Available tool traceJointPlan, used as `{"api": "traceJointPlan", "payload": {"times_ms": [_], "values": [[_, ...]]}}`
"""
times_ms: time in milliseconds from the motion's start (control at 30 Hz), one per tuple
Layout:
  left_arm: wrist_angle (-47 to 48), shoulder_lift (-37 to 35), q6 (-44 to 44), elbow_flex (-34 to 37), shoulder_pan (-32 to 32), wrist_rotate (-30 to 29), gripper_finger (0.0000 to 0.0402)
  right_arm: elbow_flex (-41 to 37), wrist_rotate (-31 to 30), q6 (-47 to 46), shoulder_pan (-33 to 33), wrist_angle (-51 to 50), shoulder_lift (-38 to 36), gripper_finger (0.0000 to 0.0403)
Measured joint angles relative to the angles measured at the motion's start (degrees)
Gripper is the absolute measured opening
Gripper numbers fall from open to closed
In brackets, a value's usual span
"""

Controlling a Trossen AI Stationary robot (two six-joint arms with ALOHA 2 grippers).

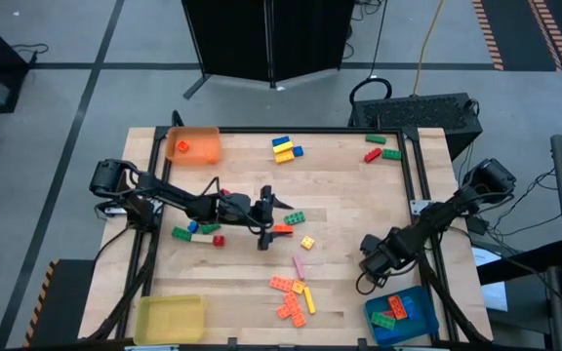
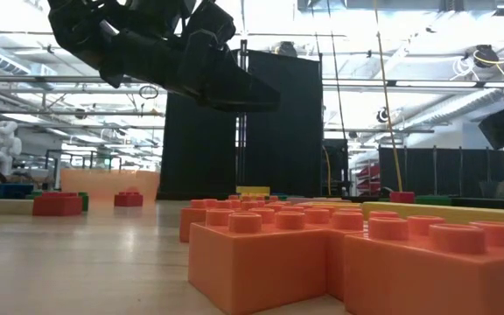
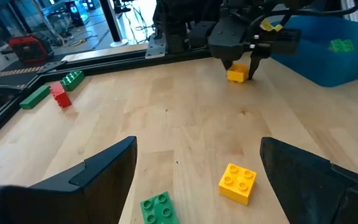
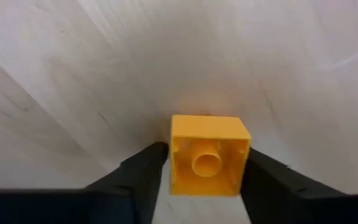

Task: Sort blocks by size
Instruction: Put the yellow 4 stud game piece into the orange bin

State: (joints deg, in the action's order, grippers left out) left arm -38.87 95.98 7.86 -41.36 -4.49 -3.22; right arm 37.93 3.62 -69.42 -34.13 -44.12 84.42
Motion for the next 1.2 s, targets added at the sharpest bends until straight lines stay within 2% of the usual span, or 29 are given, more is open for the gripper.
{"api": "traceJointPlan", "payload": {"times_ms": [133, 200, 433, 900, 1200], "values": [[0.3, 0.0, 0.0, 0.0, 0.3, -0.6, 0.0341, 0.0, -0.3, 1.0, 0.4, 0.4, 0.0, 0.0134], [0.5, 0.0, 0.0, 0.0, 0.6, -0.7, 0.0341, 0.0, -0.4, 1.5, 0.8, 0.5, 0.0, 0.0127], [0.9, 0.0, 1.7, 0.0, 0.9, -2.6, 0.0341, 0.0, -3.4, 2.2, 2.5, 1.8, 0.1, 0.0144], [2.2, 0.0, 1.9, 0.0, 1.5, -4.3, 0.0341, 1.5, -12.2, 12.2, 9.5, 10.7, 0.5, 0.0138], [2.4, 0.0, 1.9, 0.0, 1.5, -4.6, 0.0341, 2.6, -12.1, 23.6, 16.5, 26.1, 0.3, 0.0139]]}}
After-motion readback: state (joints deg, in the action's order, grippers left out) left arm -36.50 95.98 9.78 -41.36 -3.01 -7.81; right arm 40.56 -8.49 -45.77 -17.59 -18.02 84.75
